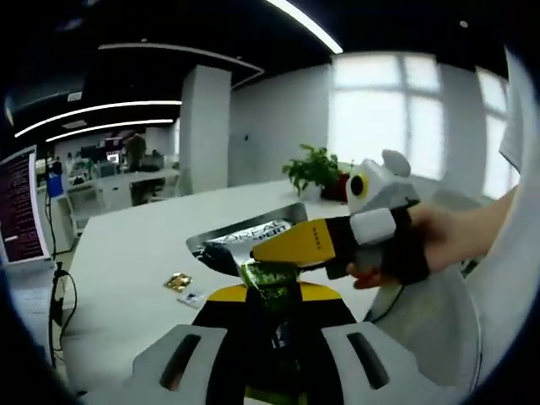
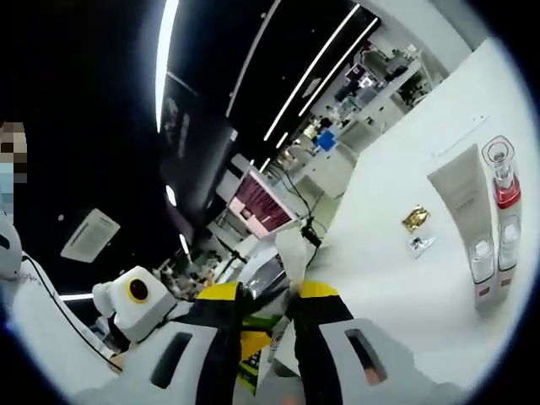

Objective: Arrange the skincare products in the storage area until every visible bottle or jar stands upright without overlapping.

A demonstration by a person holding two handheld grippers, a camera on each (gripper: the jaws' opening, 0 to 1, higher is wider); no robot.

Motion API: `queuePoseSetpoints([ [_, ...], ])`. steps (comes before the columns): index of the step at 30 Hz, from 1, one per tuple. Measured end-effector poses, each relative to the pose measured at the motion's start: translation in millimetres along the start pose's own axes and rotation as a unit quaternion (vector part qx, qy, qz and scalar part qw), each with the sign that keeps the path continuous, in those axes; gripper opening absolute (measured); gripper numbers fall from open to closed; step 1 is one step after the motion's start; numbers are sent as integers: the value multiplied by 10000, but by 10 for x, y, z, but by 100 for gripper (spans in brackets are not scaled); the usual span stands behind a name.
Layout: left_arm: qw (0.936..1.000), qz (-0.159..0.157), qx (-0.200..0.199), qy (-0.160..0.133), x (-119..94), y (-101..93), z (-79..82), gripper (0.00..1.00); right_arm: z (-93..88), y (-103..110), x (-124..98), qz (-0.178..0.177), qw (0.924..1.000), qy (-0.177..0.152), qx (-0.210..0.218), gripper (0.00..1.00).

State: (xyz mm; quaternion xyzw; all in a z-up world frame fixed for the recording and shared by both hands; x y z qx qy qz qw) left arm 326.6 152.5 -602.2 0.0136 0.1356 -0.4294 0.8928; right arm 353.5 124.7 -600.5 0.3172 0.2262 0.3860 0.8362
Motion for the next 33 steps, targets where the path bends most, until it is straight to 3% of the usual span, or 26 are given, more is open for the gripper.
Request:
queuePoseSetpoints([
  [5, 9997, -10, 233, -21, -12, -20, -2, 20, -20, 40, -11, 48, 9999, -12, 152, 15],
  [8, 9997, -5, 256, -1, -30, -12, -20, 26, -42, 71, -30, 99, 9999, 18, 6, 11],
  [11, 9998, -81, 157, -59, -33, -52, -6, 43, -23, 46, -62, 65, 10000, -31, 62, 5],
  [14, 9995, 16, 314, -49, -69, -17, 0, 44, 5, 9, -95, 24, 9999, -69, 100, 4],
  [17, 9996, 44, 279, 72, -148, 49, -35, 38, 51, 3, -130, 81, 9998, -88, 179, 4],
  [21, 9999, -55, 31, -129, -259, 114, 43, 50, 97, -6, -161, 127, 9999, -44, 63, 4],
  [23, 9999, -102, 28, -103, -297, 163, 47, 51, 114, 34, -179, 359, 9993, -1, 56, 4],
  [25, 9992, -373, -116, -81, -320, 170, 40, 47, 98, 118, -199, 684, 9975, 162, -10, 4],
  [28, 9917, -1134, -565, -207, -342, 98, 73, 40, 72, 247, -226, 1158, 9920, 414, -293, 4],
  [33, 9891, -1441, -267, -146, -364, 95, 89, 33, 54, 397, -274, 1632, 9838, 583, -471, 4],
])
Point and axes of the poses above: the point that each gripper's makers call its tool centre point, and the gripper's own axes: x roughly forward along the fingers, y roughly to its left, z roughly out of its top, the point moved 2 cm from there along -x, roughly backward along the fingers, and after that the axes turned 10 degrees about -z, right-handed, at the moved point
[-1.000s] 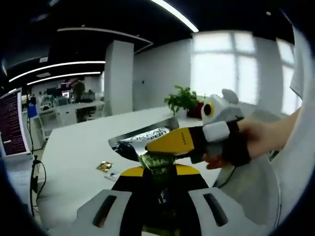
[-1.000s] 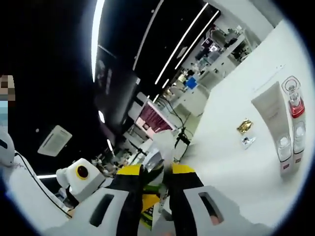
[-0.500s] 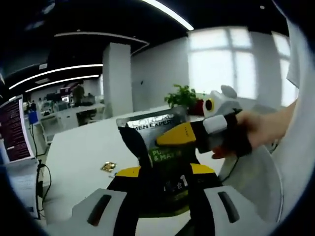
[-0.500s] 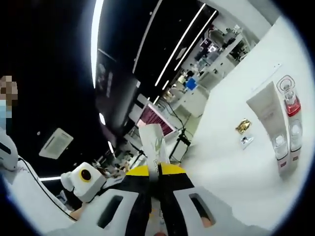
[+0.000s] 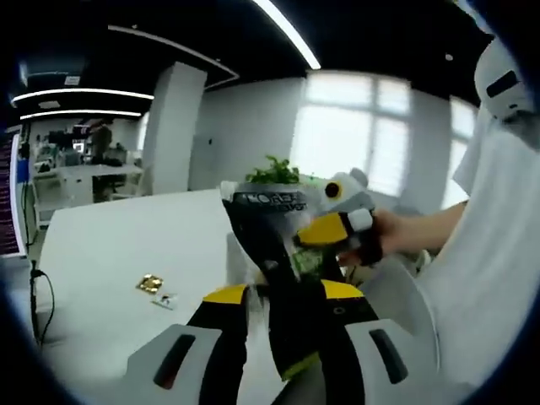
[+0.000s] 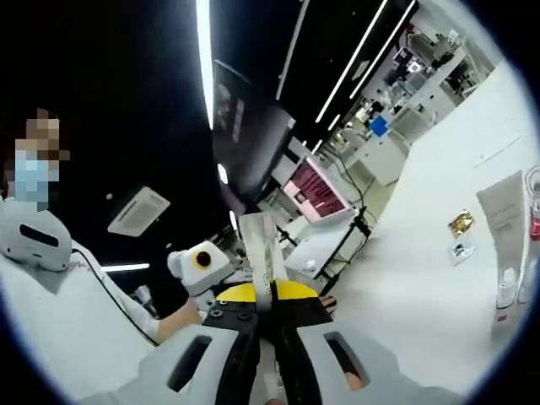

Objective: Arrange the skincare products in the storage area until every visible bottle or jar stands upright without overlapping.

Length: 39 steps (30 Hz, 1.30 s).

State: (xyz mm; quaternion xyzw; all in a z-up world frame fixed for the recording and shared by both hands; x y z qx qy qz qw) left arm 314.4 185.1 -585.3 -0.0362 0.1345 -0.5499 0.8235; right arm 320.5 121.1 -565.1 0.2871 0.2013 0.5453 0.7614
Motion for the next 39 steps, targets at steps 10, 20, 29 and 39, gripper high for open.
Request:
queuePoseSetpoints([
  [10, 9977, -199, -560, -313, -22, 27, -41, 16, 46, -87, -62, 32, 10000, 39, 46, 4],
  [20, 9825, 131, -1608, -931, -23, 112, -62, 5, 73, -238, 8, -363, 9991, -97, 193, 6],
  [29, 9376, 424, -2674, -2183, -138, 338, 38, 4, -245, -380, 78, -772, 9964, 21, 359, 15],
  [39, 9420, 470, -2649, -2006, -53, 366, -43, 5, -217, -371, 33, -621, 9936, -326, 884, 1],
])
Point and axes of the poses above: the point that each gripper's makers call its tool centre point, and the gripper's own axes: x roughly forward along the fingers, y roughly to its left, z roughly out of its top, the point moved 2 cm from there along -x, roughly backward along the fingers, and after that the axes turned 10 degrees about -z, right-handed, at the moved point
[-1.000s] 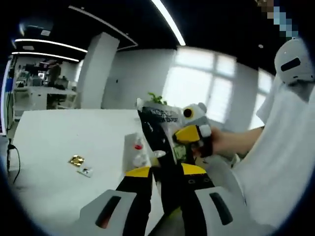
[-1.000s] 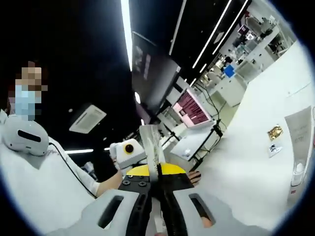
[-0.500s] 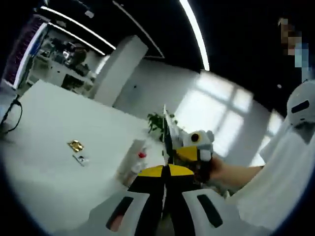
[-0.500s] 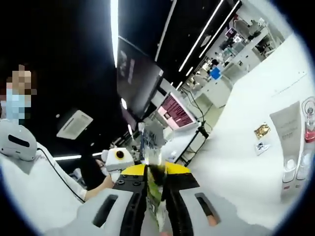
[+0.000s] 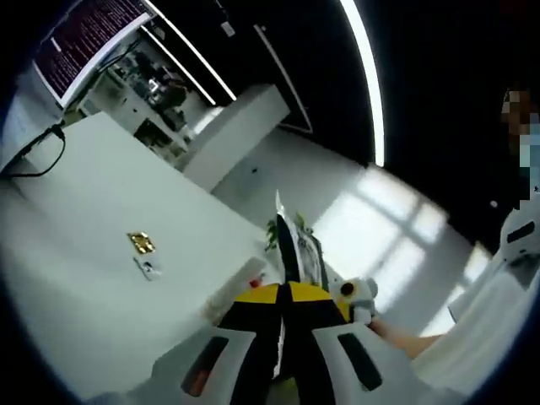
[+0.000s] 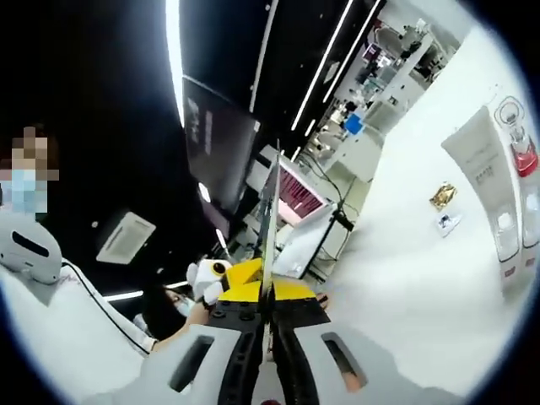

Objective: Arrange the skincare products in the storage area until every visible bottle or jar stands upright without overlapping.

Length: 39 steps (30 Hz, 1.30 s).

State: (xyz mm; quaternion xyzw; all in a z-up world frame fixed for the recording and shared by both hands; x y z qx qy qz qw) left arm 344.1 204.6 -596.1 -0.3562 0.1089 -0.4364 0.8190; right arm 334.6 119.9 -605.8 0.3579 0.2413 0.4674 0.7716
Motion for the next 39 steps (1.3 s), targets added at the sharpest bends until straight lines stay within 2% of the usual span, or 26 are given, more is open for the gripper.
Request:
queuePoseSetpoints([
  [2, 9999, -85, 90, 54, 7, -6, 7, 6, 14, 32, -18, 152, 9997, -26, 199, 1],
  [7, 9977, -346, 79, 576, 31, -48, -138, 5, 81, 4, -27, 183, 9989, -173, 401, 1],
  [12, 9968, -399, -96, 686, 64, -19, -278, 10, 164, -105, -33, 99, 9977, -288, 607, 1],
  [18, 9969, -115, -378, 675, 86, 100, -408, 12, 99, -229, -49, -97, 9961, -242, 846, 1],
  [20, 9969, 176, -227, 729, 75, 182, -438, 5, 62, -332, -51, -324, 9944, -248, 976, 1],
  [21, 9967, 176, -220, 765, 81, 179, -457, 0, 34, -395, -51, -485, 9937, -222, 985, 1],
  [23, 9947, 424, -172, 916, 78, 255, -513, 0, -4, -479, -32, -677, 9918, -224, 1063, 2],
  [25, 9927, 609, -183, 1028, 87, 321, -573, 0, -29, -568, -26, -935, 9911, -216, 919, 2],
  [27, 9924, 690, -252, 990, 87, 387, -595, 0, -41, -626, -12, -1124, 9920, -172, 550, 4],
  [30, 9923, 717, -771, 650, 95, 438, -578, 0, -11, -660, 2, -1258, 9918, -197, -39, 8],
  [31, 9926, 726, -757, 611, 96, 456, -572, 0, -15, -663, 6, -1265, 9917, -159, -132, 10],
  [35, 9901, 945, -731, 742, 111, 563, -631, 0, -87, -650, 58, -1210, 9920, 128, -335, 35],
  [39, 9888, 1047, -843, 647, 139, 655, -644, 0, -146, -651, 76, -1209, 9891, 309, -777, 53],
])
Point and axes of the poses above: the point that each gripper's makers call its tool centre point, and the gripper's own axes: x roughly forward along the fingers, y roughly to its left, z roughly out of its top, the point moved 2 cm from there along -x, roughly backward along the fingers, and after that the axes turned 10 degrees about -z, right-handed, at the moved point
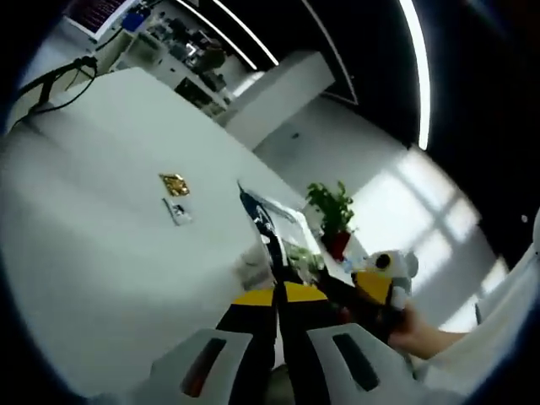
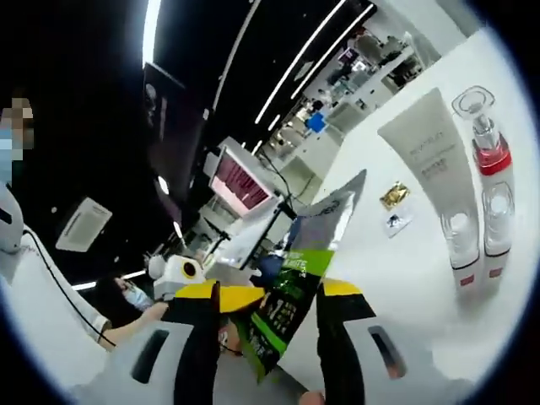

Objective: Arrange the skincare products in the storage area until every visible bottle or jar stands upright without overlapping.

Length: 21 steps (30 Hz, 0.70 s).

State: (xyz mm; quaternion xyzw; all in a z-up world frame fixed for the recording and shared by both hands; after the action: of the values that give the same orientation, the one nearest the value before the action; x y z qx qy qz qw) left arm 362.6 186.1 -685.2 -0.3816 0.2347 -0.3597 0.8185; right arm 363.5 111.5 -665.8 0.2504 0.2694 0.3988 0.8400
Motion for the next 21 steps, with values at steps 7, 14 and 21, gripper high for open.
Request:
queuePoseSetpoints([
  [7, 9998, 176, -98, -40, 107, 198, -77, 0, -153, -52, 46, -135, 9959, 447, -772, 77],
  [14, 9977, 494, -453, -57, 208, 394, -132, 0, -297, -262, 91, -447, 9924, 695, -915, 87],
  [21, 9907, 944, -972, -108, 334, 683, -242, 0, -449, -459, 82, -831, 9883, 911, -900, 91],
])
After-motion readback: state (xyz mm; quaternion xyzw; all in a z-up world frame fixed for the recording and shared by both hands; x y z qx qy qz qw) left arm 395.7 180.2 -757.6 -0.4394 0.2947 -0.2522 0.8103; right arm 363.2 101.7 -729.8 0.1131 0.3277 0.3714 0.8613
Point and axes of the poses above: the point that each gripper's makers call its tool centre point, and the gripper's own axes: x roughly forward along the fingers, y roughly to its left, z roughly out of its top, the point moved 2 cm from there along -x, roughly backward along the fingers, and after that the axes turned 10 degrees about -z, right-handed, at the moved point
